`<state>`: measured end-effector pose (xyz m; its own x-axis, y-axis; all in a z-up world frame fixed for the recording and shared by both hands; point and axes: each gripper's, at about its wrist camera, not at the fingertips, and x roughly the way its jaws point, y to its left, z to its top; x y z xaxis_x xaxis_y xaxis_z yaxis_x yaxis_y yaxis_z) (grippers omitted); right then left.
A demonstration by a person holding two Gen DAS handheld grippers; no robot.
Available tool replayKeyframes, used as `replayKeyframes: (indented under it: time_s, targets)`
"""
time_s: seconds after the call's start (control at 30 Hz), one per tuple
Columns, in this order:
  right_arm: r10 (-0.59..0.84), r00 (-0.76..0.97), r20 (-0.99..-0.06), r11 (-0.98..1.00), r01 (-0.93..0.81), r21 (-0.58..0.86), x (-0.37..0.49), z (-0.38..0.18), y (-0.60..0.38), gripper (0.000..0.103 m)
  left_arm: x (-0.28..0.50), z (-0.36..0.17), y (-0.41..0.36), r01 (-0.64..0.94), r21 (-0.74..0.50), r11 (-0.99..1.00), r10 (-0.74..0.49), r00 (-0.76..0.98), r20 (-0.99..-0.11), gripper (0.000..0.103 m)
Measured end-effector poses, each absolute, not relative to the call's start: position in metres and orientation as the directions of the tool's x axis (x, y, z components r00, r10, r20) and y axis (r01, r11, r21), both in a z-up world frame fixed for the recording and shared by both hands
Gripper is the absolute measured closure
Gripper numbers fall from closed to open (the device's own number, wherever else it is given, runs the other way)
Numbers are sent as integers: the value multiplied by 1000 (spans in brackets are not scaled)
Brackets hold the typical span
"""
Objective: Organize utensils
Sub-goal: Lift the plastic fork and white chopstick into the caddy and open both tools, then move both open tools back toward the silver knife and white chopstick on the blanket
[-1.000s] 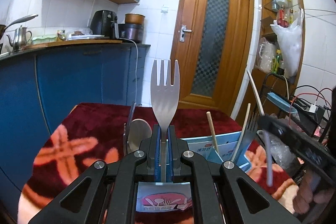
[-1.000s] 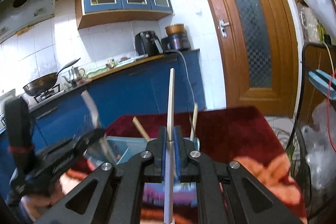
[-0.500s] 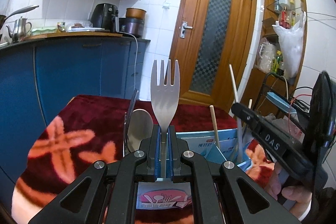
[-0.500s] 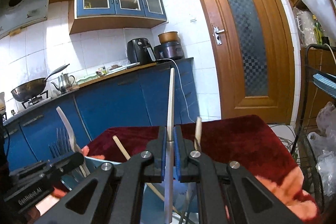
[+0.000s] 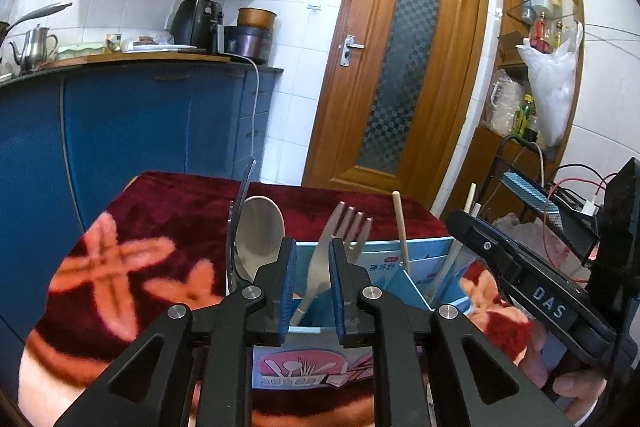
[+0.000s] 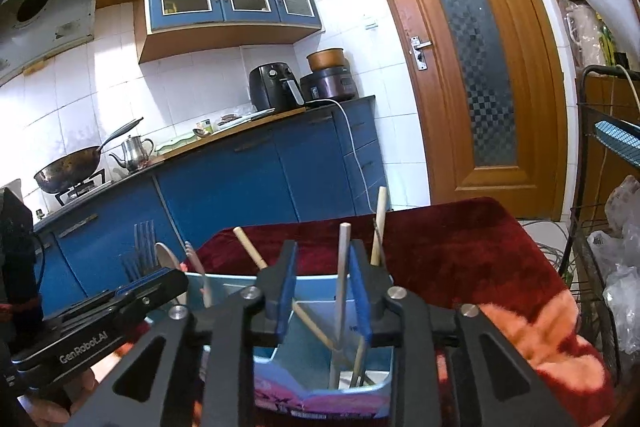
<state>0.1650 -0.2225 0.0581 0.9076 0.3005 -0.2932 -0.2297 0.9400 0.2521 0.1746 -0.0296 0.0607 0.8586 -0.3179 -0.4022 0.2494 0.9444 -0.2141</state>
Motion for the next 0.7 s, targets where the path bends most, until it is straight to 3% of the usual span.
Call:
replayKeyframes:
  time_s: [0.37,0.7]
  targets:
    - [330,878,-347,931,-243,271,128,69,-227,52,140,78,-29,242,-190,952,-301,860,-413,86]
    - [363,830,-423,923,-261,281,87,61,-227,38,108,71,-20,205,-184,961,-272,815,-511,86]
